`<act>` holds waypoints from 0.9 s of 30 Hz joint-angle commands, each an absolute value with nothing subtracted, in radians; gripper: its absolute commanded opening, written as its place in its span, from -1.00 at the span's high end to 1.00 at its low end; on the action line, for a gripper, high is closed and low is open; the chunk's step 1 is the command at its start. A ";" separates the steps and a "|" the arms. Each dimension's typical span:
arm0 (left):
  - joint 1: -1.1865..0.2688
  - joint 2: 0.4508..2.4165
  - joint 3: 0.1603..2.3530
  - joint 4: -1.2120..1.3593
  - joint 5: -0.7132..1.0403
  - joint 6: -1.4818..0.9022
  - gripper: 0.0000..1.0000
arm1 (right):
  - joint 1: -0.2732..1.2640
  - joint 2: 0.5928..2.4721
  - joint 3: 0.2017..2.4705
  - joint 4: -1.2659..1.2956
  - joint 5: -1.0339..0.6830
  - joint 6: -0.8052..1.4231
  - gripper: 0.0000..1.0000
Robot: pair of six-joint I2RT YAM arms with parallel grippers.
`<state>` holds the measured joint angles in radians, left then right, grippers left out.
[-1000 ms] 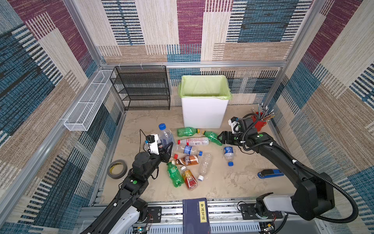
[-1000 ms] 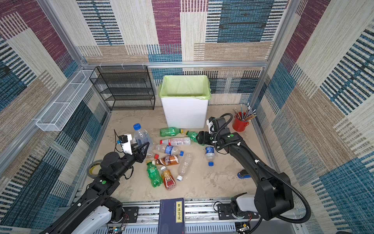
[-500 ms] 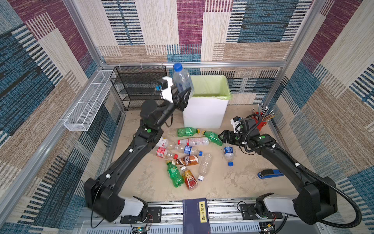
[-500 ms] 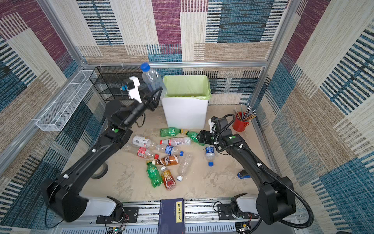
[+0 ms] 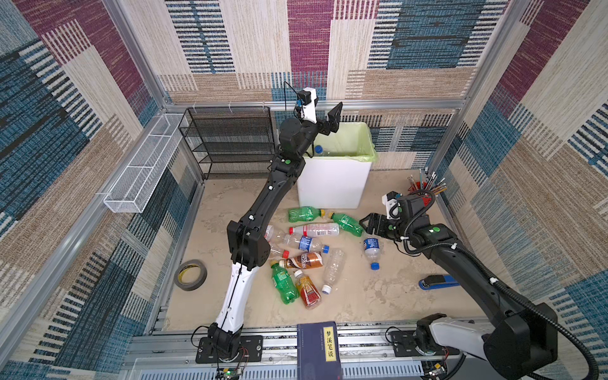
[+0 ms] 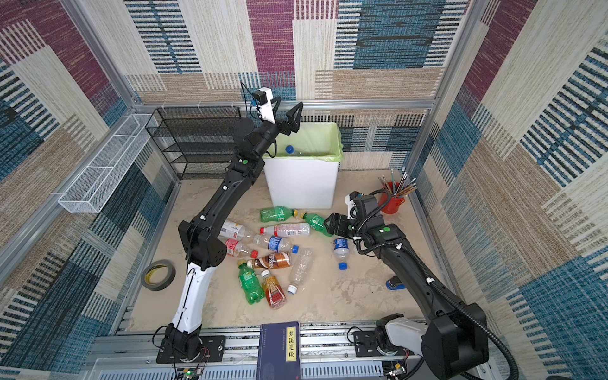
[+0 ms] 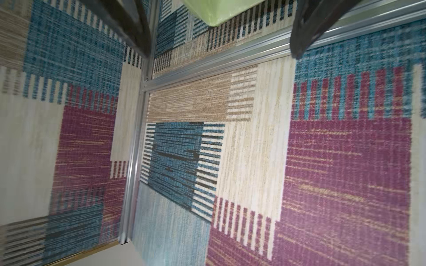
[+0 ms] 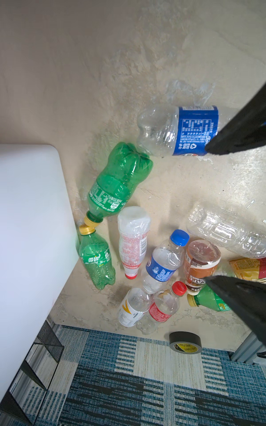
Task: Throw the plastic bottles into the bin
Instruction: 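Carry the 'soda water' bottle over the bin and open left gripper, then return left gripper to the pile while right lowers onto blue-label clear bottle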
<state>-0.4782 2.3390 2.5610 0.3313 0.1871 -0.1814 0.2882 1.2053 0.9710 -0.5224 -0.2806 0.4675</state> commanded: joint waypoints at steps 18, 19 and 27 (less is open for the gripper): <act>-0.509 1.007 1.082 0.355 -0.007 -0.286 -0.66 | 0.235 1.184 0.890 -0.549 -0.297 0.466 -0.67; -0.511 0.972 1.022 0.334 -0.028 -0.303 -0.65 | 0.232 1.185 0.883 -0.558 -0.290 0.460 -0.67; -0.512 0.756 0.707 0.157 -0.172 -0.418 -0.61 | 0.219 1.231 0.827 -0.598 -0.231 0.433 -0.67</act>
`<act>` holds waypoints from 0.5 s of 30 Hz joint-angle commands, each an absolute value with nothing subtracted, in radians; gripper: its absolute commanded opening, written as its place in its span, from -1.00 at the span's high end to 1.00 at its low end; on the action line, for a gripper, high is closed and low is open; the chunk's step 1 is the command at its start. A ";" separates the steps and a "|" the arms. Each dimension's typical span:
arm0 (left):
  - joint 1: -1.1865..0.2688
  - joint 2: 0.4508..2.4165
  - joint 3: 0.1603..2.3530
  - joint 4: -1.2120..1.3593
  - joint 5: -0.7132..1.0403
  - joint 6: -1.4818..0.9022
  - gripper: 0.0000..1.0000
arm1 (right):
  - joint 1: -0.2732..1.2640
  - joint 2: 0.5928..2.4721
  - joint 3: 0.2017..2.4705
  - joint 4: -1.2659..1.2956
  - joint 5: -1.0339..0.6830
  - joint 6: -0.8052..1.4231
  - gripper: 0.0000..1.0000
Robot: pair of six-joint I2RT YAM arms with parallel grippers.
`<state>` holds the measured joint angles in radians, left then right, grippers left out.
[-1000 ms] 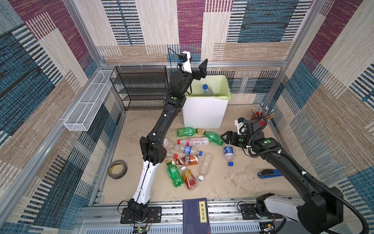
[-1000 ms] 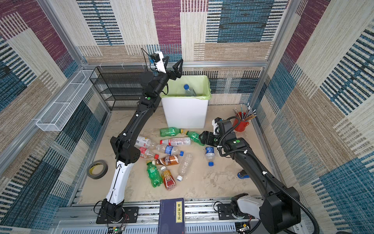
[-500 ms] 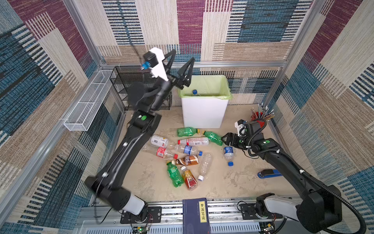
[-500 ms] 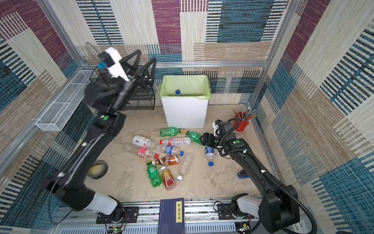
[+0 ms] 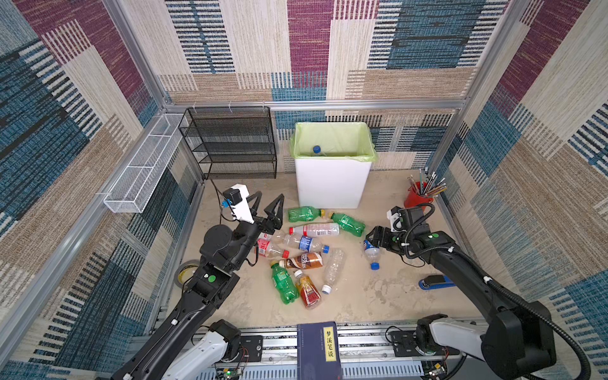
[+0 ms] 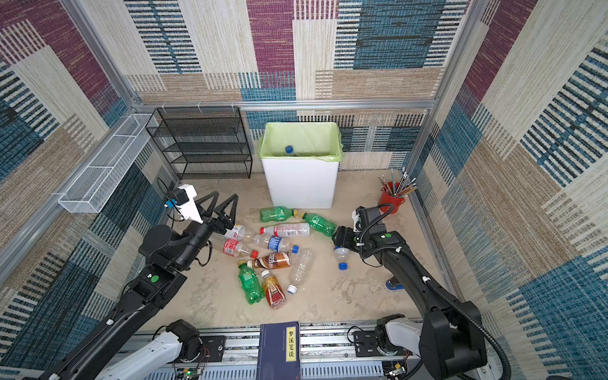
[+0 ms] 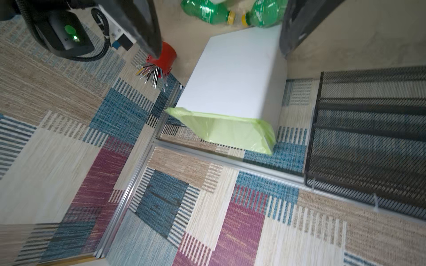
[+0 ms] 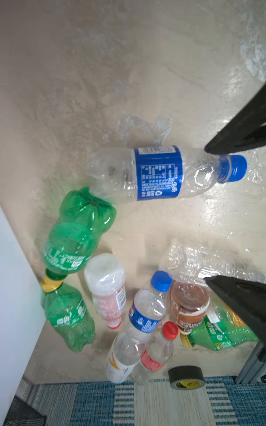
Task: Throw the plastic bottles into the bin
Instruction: 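Return left gripper to the pile while right lowers onto blue-label clear bottle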
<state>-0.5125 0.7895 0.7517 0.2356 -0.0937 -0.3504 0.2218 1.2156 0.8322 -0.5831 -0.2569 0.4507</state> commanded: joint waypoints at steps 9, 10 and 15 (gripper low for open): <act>-0.512 0.677 0.613 -0.008 -0.232 -0.521 -0.60 | 0.218 1.335 0.822 -0.561 -0.226 0.433 -0.64; -0.512 0.673 0.612 -0.028 -0.235 -0.530 -0.59 | 0.218 1.345 0.823 -0.555 -0.224 0.430 -0.64; -0.512 0.635 0.617 -0.155 -0.239 -0.596 -0.54 | 0.218 1.402 0.823 -0.516 -0.224 0.411 -0.63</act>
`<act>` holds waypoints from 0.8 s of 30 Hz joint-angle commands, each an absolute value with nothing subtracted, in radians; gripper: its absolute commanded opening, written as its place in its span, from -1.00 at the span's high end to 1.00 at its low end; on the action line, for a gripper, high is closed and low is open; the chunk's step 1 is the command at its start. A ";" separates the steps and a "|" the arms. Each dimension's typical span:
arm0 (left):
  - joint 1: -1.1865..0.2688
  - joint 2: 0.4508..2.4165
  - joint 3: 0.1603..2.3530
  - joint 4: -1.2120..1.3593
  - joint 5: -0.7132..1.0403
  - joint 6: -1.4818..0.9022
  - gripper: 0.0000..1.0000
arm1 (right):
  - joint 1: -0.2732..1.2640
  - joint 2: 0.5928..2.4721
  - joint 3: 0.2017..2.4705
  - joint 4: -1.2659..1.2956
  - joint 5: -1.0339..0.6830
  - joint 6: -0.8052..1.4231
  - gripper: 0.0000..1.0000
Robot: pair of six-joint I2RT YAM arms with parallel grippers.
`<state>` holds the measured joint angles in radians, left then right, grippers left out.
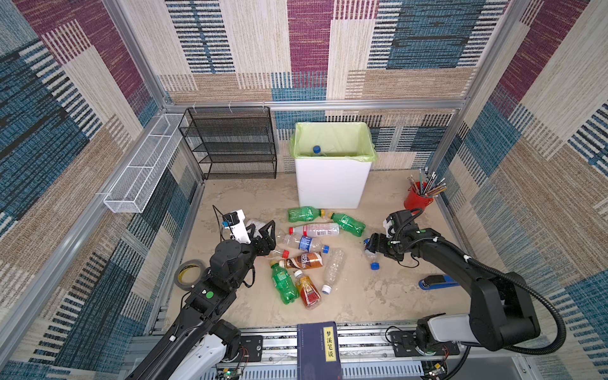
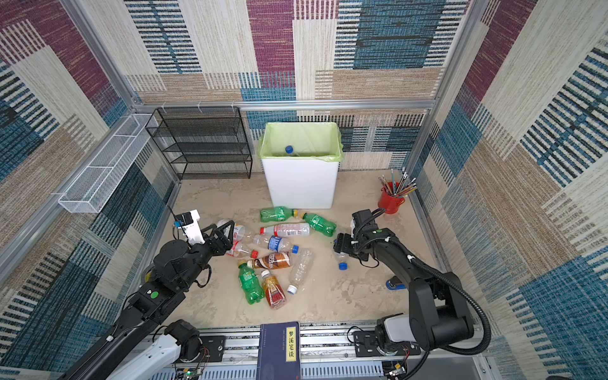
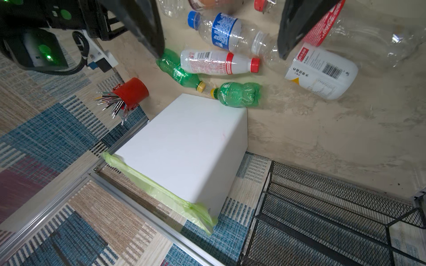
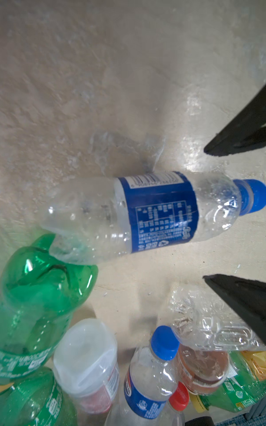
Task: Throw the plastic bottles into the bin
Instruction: 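Return left gripper to the pile while right lowers onto blue-label clear bottle, then close right gripper around the blue-label clear bottle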
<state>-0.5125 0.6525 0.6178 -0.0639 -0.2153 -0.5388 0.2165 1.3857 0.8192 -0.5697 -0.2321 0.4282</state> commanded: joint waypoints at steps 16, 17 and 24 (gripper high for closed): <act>-0.512 0.488 0.606 -0.340 -0.225 -0.673 -0.50 | 0.218 1.509 0.839 -0.441 -0.171 0.458 -0.42; -0.513 0.481 0.608 -0.351 -0.214 -0.673 -0.50 | 0.217 1.507 0.841 -0.444 -0.168 0.463 -0.39; -0.512 0.438 0.609 -0.400 -0.154 -0.662 -0.48 | 0.218 1.477 0.780 -0.387 -0.184 0.534 -0.24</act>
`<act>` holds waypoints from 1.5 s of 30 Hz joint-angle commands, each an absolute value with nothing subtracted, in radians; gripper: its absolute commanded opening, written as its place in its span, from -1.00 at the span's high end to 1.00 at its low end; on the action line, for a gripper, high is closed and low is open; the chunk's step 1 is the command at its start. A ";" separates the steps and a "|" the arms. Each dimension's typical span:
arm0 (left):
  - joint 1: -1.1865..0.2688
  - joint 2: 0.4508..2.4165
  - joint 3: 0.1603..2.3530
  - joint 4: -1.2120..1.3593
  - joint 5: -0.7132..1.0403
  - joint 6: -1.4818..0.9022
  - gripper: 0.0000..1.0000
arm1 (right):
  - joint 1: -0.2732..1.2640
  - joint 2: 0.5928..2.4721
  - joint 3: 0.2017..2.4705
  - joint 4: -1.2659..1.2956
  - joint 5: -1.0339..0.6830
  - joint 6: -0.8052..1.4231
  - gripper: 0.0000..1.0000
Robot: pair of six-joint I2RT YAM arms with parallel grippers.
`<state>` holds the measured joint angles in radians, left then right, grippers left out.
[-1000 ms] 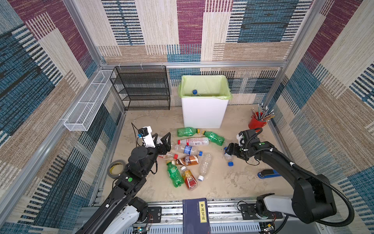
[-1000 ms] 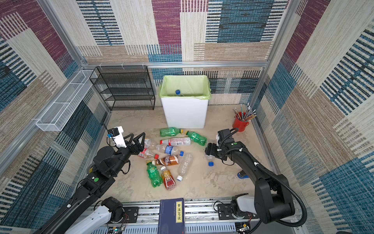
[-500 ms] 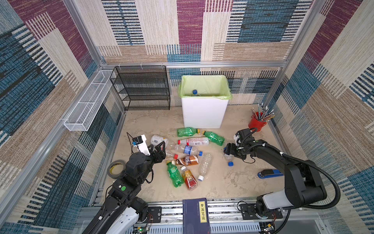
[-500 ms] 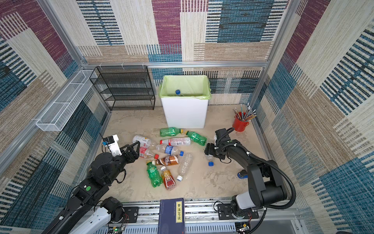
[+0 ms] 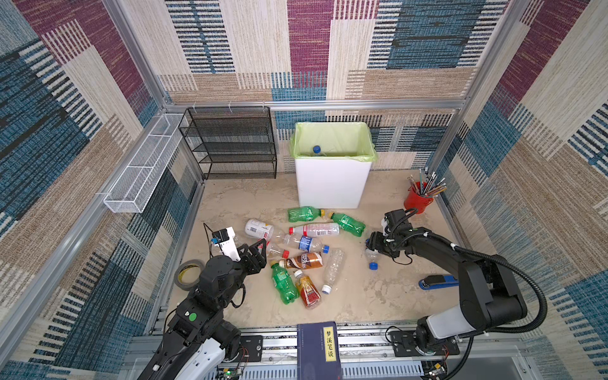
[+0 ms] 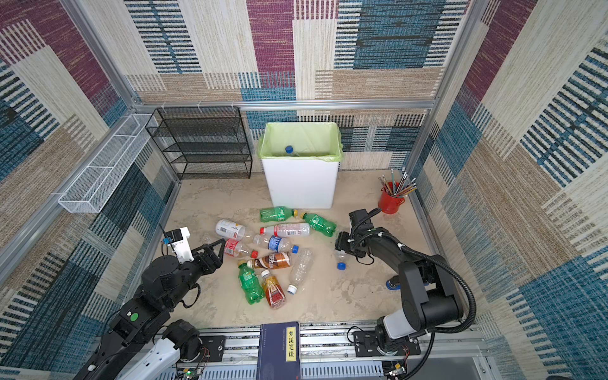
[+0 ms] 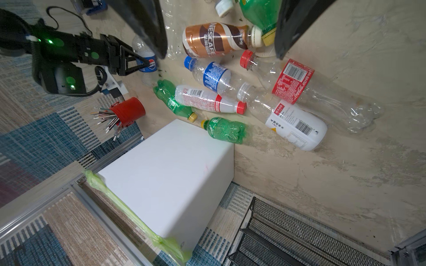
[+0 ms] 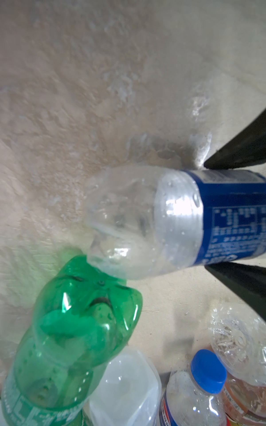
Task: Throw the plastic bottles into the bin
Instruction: 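Close right gripper around the blue-label clear bottle, then lift the blue-label bottle with right gripper and carry it over the bin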
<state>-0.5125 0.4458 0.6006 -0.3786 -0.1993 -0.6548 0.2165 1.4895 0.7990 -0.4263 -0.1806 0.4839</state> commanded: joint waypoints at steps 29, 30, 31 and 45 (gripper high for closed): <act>-0.511 0.588 0.576 -0.194 -0.098 -0.627 -0.50 | 0.245 0.584 0.333 -0.147 -0.210 0.706 0.28; -0.510 0.590 0.570 -0.185 -0.101 -0.632 -0.50 | 0.245 0.534 0.326 -0.139 -0.189 0.698 0.30; -0.512 0.594 0.566 -0.177 -0.103 -0.638 -0.50 | 0.246 0.490 0.313 -0.137 -0.170 0.692 0.32; -0.509 0.708 0.609 -0.113 -0.086 -0.640 -0.50 | 0.246 0.305 0.332 -0.069 -0.061 0.658 0.42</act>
<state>-0.5106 0.6964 0.5911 -0.1616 -0.0986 -0.6327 0.2459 0.3004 0.3107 -0.1528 -0.0944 0.6788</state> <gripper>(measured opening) 0.750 0.442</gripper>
